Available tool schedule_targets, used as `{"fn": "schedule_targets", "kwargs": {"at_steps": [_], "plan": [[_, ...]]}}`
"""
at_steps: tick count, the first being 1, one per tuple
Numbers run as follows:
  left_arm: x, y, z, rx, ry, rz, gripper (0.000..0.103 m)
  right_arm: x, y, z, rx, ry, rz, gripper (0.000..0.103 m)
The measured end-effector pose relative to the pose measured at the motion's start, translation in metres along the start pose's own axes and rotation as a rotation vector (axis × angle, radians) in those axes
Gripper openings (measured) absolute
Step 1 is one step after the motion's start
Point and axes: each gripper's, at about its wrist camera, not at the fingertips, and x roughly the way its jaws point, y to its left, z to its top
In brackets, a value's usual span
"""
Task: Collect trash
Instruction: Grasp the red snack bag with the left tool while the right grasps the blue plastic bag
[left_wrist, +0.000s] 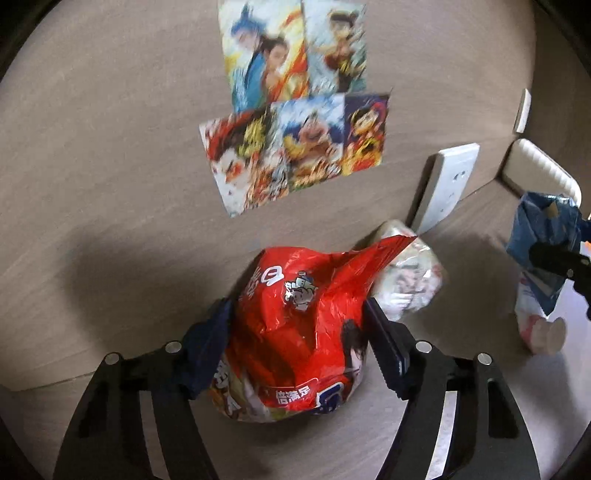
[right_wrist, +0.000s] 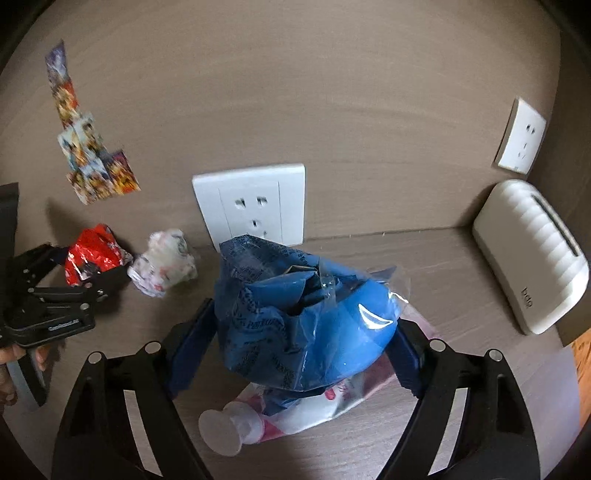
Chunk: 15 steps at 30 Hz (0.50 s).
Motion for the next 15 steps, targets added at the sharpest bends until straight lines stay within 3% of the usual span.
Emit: {"fn": "schedule_targets", "kwargs": {"at_steps": [10, 15], "plan": [[-0.067, -0.011, -0.002, 0.032, -0.095, -0.041, 0.068, -0.078, -0.015, -0.010, 0.078, -0.119, 0.013, 0.084], [-0.119, -0.030, -0.005, 0.072, -0.145, -0.079, 0.068, -0.122, -0.024, -0.025, 0.144, -0.171, 0.019, 0.084]]}}
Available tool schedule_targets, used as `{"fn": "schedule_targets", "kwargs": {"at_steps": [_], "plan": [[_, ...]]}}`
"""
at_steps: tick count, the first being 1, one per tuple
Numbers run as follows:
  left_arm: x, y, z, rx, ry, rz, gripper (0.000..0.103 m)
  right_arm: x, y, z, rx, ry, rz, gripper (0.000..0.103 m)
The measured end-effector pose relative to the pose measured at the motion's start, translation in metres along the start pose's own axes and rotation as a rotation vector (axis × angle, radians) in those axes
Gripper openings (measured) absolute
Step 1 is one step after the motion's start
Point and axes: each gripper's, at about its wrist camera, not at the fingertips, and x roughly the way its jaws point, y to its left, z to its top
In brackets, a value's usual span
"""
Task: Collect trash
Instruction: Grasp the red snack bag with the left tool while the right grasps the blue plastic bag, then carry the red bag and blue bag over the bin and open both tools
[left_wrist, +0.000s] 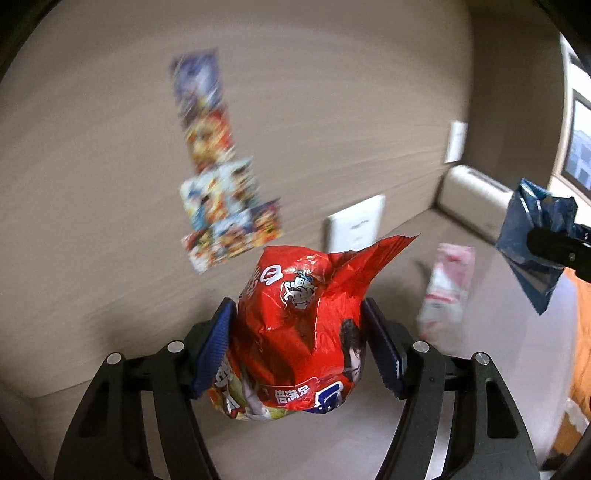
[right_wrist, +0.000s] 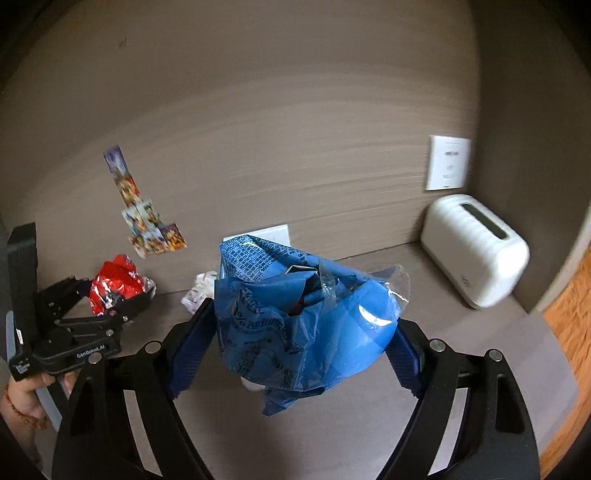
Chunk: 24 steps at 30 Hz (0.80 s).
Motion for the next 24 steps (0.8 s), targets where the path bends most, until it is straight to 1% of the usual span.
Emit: {"fn": "schedule_targets", "kwargs": {"at_steps": [2, 3, 6, 9, 14, 19, 24], "plan": [[-0.018, -0.014, 0.001, 0.025, -0.021, -0.018, 0.068, -0.016, -0.005, -0.003, 0.027, -0.021, -0.010, 0.084], [-0.019, -0.034, 0.007, 0.039, -0.027, -0.033, 0.068, -0.027, -0.010, -0.006, 0.039, -0.034, -0.018, 0.084], [-0.034, -0.065, 0.011, 0.076, -0.045, -0.077, 0.068, -0.055, -0.019, -0.015, 0.063, -0.062, -0.048, 0.084], [-0.047, -0.098, 0.010, 0.121, -0.060, -0.123, 0.068, -0.079, -0.028, -0.027, 0.089, -0.082, -0.076, 0.084], [-0.068, -0.140, 0.004, 0.186, -0.075, -0.194, 0.068, -0.116, -0.049, -0.052, 0.148, -0.094, -0.117, 0.084], [-0.079, -0.180, -0.005, 0.243, -0.070, -0.260, 0.068, -0.142, -0.067, -0.072, 0.202, -0.092, -0.158, 0.084], [-0.083, -0.219, -0.017, 0.299, -0.041, -0.330, 0.068, -0.162, -0.084, -0.090, 0.245, -0.086, -0.196, 0.084]]}}
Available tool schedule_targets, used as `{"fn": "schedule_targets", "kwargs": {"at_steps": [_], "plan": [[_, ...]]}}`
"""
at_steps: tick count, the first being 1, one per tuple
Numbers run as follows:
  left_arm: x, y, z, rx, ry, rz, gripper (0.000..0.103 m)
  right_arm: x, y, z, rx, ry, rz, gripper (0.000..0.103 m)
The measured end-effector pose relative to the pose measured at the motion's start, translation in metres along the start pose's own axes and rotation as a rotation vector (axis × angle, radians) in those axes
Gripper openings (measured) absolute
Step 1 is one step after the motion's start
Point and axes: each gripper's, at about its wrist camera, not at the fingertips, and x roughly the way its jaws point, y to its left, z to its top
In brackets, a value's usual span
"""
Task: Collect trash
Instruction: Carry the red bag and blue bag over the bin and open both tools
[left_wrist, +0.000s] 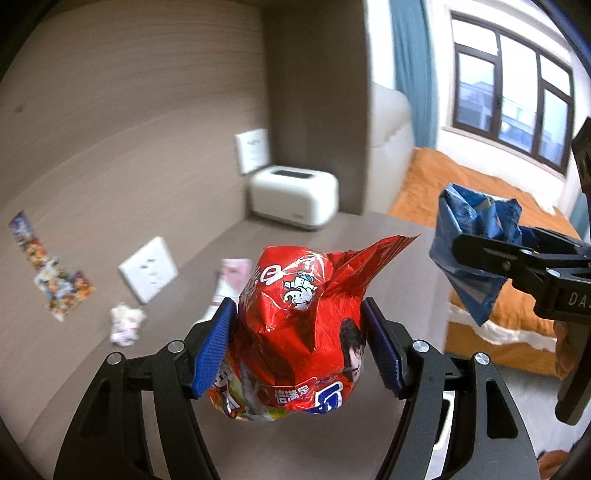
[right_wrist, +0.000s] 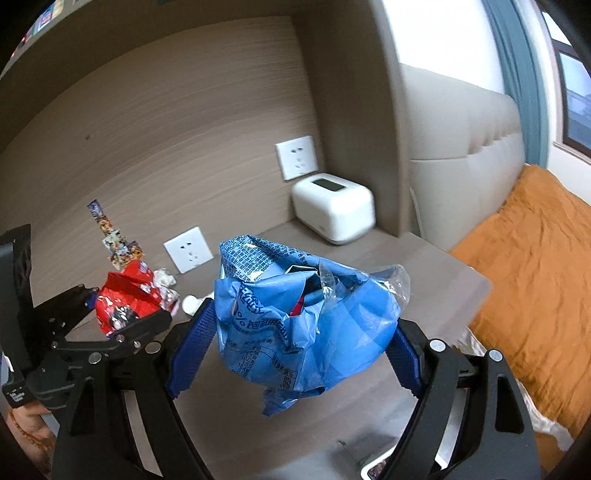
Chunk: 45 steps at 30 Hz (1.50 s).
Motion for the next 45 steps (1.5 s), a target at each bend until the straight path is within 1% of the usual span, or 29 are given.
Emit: {"fn": "schedule_targets", "kwargs": {"at_steps": [11, 17, 21, 25, 31, 38, 40, 45], "plan": [[0.039, -0.093, -0.006, 0.131, 0.085, -0.176, 0.067, -0.037, -0.067, -0.041, 0.129, 0.054, -0.132, 0.084], [0.058, -0.134, -0.014, 0.197, 0.134, -0.254, 0.068, -0.052, -0.099, -0.064, 0.196, 0.078, -0.201, 0.084], [0.071, -0.166, -0.023, 0.247, 0.171, -0.297, 0.067, -0.060, -0.120, -0.079, 0.238, 0.096, -0.235, 0.084], [0.085, -0.192, -0.033, 0.294, 0.213, -0.324, 0.067, -0.064, -0.139, -0.097, 0.275, 0.121, -0.264, 0.084], [0.108, -0.222, -0.049, 0.334, 0.280, -0.371, 0.067, -0.061, -0.165, -0.124, 0.333, 0.172, -0.283, 0.084], [0.148, -0.254, -0.083, 0.373, 0.376, -0.435, 0.067, -0.042, -0.194, -0.161, 0.399, 0.251, -0.302, 0.084], [0.161, -0.262, -0.095, 0.379, 0.404, -0.462, 0.067, -0.033, -0.203, -0.175, 0.417, 0.281, -0.309, 0.084], [0.209, -0.289, -0.144, 0.406, 0.508, -0.507, 0.067, 0.000, -0.230, -0.225, 0.475, 0.376, -0.327, 0.084]]}}
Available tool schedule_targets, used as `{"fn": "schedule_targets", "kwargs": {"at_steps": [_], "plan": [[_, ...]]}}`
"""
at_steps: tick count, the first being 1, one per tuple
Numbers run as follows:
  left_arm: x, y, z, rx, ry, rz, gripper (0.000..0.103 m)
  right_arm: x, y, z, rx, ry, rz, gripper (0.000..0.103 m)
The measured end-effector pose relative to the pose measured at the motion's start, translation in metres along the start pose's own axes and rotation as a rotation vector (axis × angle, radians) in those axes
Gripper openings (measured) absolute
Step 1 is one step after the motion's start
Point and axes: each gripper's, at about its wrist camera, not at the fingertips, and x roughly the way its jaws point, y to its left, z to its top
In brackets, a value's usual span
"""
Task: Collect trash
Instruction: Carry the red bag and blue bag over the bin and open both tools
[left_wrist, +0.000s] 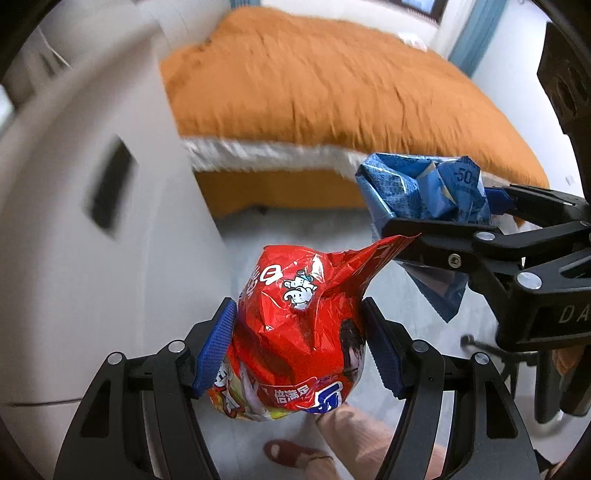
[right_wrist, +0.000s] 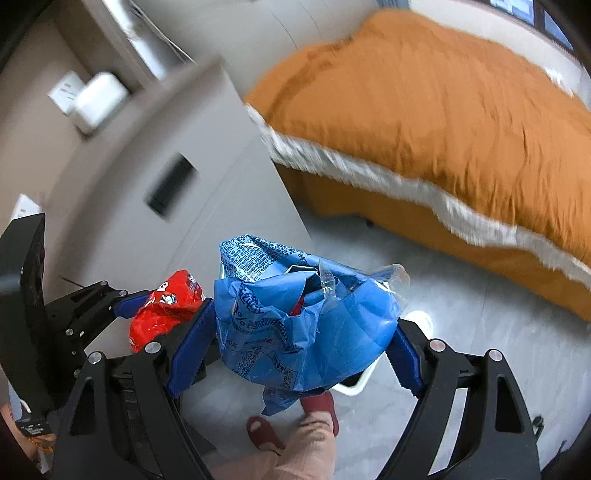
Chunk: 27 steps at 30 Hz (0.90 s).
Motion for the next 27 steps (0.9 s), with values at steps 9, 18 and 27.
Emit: {"fn": "schedule_targets", "kwargs": {"at_steps": [9, 18, 27], "plan": [[0.137, 0.002, -0.025, -0.009, 0.153, -0.022, 0.070, 0.119, -0.052, -0.036, 0.102, 0.158, -0.024, 0.084], [0.231, 0.022, -0.052, -0.120, 0.265, -0.044, 0.098, 0.210, -0.088, -0.063, 0.102, 0.308, -0.084, 0.099], [0.207, 0.023, -0.051, -0.161, 0.259, -0.042, 0.098, 0.205, -0.080, -0.064, 0.081, 0.334, -0.067, 0.099]]}}
